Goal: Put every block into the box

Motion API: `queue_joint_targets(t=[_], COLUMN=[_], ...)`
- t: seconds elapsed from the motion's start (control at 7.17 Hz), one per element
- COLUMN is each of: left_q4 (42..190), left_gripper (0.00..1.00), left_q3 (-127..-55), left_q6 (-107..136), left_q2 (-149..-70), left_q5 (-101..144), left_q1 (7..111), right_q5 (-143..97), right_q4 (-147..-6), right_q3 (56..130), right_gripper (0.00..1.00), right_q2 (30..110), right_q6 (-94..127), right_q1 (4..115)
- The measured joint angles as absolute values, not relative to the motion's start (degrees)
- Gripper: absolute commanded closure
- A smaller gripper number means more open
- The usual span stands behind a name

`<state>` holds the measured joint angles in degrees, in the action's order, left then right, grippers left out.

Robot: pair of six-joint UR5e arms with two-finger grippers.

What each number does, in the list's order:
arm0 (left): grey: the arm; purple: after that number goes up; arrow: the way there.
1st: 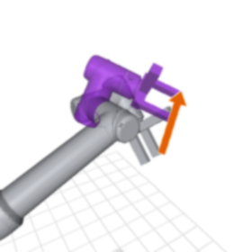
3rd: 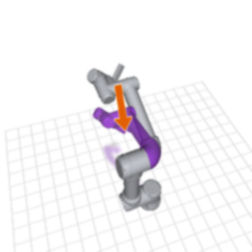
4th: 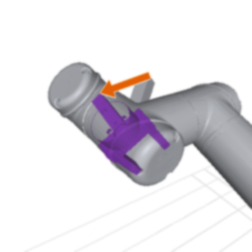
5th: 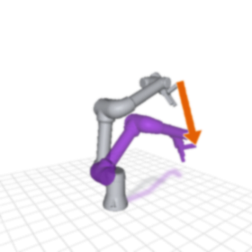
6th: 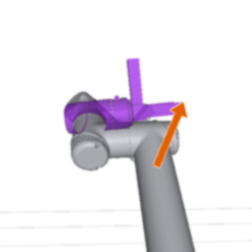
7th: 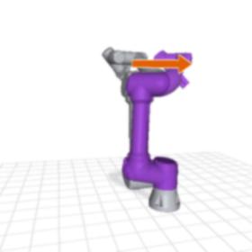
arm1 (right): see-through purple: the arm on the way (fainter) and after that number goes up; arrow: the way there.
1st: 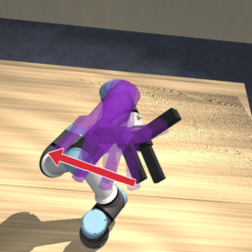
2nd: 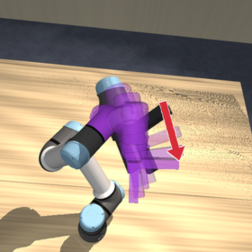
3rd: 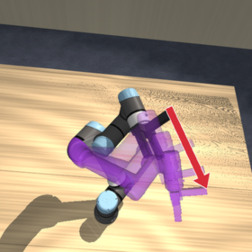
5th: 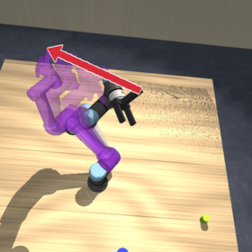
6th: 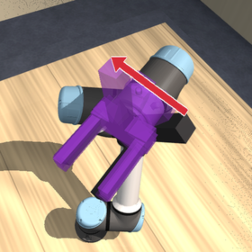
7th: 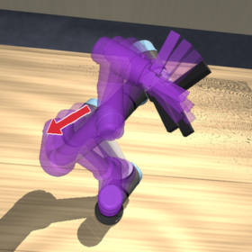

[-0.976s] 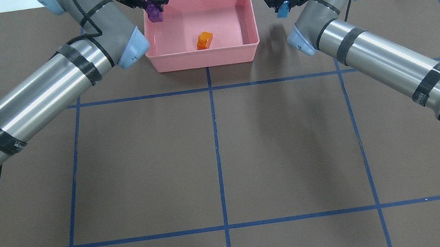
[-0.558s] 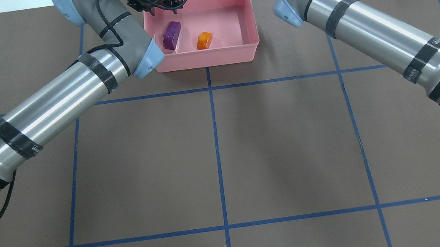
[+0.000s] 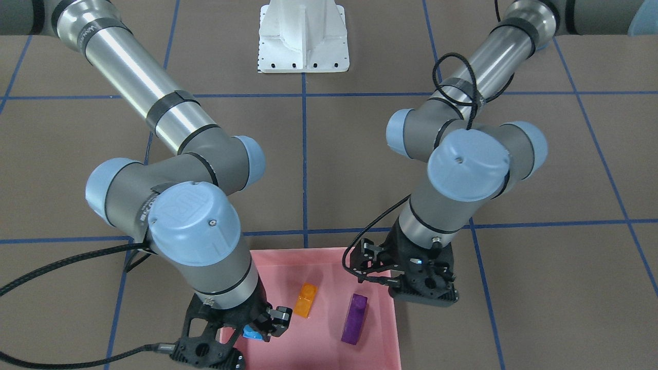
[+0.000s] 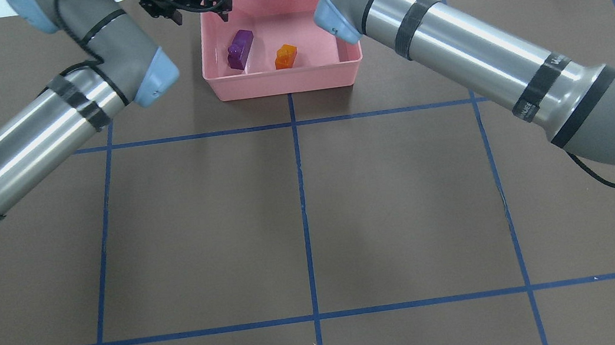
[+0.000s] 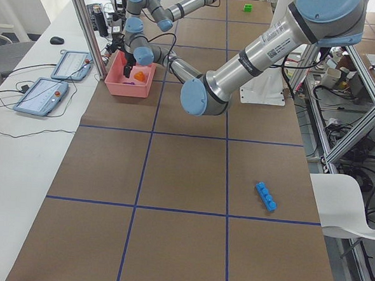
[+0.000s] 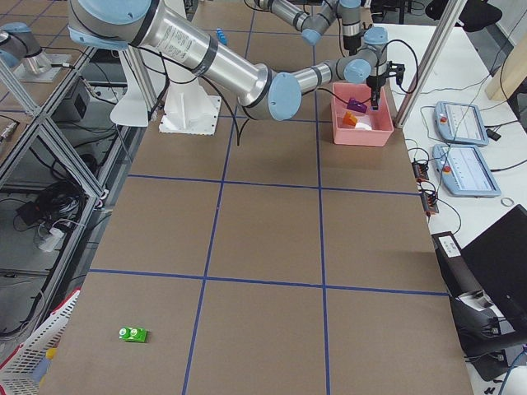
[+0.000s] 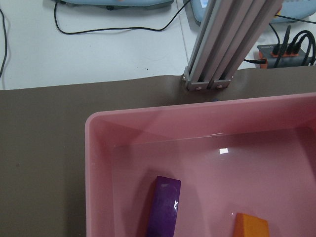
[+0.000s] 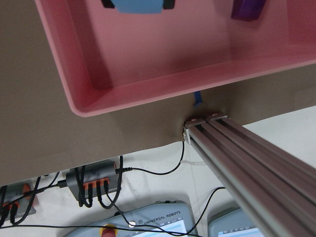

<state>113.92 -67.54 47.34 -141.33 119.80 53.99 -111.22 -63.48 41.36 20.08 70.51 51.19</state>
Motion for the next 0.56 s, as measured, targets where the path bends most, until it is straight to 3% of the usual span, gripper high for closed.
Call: queue_joint_targets(t=[0.56], left_q4=[108.0], left_gripper=[0.0], left_q3=[-104.1], left_q6=[29.7], left_q2=[-101.7], left_q5=[123.3], left_q1=[55.5], right_q5=[-112.2], right_q4=[-62.8], right_q3=[43.4], right_gripper=[0.0], right_q2=[20.2], right_q6=[72.1], right_q1=[48.6])
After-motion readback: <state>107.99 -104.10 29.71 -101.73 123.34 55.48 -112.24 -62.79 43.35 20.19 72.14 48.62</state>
